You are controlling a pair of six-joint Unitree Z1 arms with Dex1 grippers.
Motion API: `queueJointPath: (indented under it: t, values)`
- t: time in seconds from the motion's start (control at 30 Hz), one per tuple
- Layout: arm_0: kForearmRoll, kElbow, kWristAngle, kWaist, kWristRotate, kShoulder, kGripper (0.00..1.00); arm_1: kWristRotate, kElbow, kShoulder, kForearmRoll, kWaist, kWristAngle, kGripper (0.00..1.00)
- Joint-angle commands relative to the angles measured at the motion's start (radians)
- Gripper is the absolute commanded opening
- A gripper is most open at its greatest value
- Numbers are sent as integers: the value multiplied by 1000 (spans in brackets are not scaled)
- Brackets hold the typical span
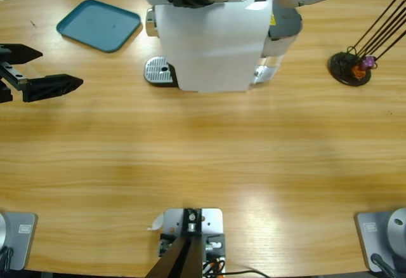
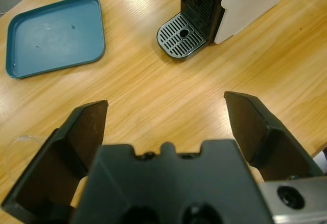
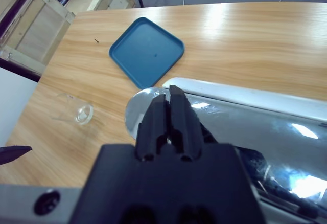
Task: Pour coffee
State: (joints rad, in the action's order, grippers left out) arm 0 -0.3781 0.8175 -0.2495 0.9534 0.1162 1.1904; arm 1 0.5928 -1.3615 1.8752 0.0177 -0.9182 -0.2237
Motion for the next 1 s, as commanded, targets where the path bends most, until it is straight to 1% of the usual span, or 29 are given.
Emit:
queueJointPath:
  t: [0.03,0.07,0.17,0.2,0.27,0.3,0.37,0.47,0.57,0.67,0.8,0.87,1.0]
  values:
    - [-16,1,-62,8,3,-5,1000,-171,96,0,18,-13,-11,942]
    - [-16,2,-87,8,4,-3,1000,-214,96,-45,19,-13,-14,999]
    - [-15,-2,-214,8,22,-20,1000,-274,90,-194,62,-13,18,1000]
    - [-16,-5,-271,8,63,-28,1000,-306,90,-239,99,-13,65,1000]
    - [-33,-7,-379,8,125,-43,1000,-387,105,-332,125,-13,153,1000]
    - [-51,-10,-396,8,146,-62,1000,-406,119,-369,138,-13,190,1000]
    - [-58,-19,-397,6,178,-91,1000,-412,149,-421,171,-14,227,1000]
    - [-91,-28,-405,-27,263,-94,1000,-409,214,-475,205,-29,236,1000]
    - [-126,-106,-402,-80,449,-96,1000,-397,270,-496,227,-41,238,1000]
    - [-125,-159,-400,-95,554,-50,1000,-387,299,-514,256,-44,244,1000]
    - [-109,-200,-406,-155,625,9,1000,-386,301,-522,298,-44,242,1000]
    - [-71,-232,-428,-201,646,31,1000,-386,301,-520,310,-44,242,1000]
    - [15,-274,-498,-256,642,69,1000,-384,299,-515,331,-44,235,1000]
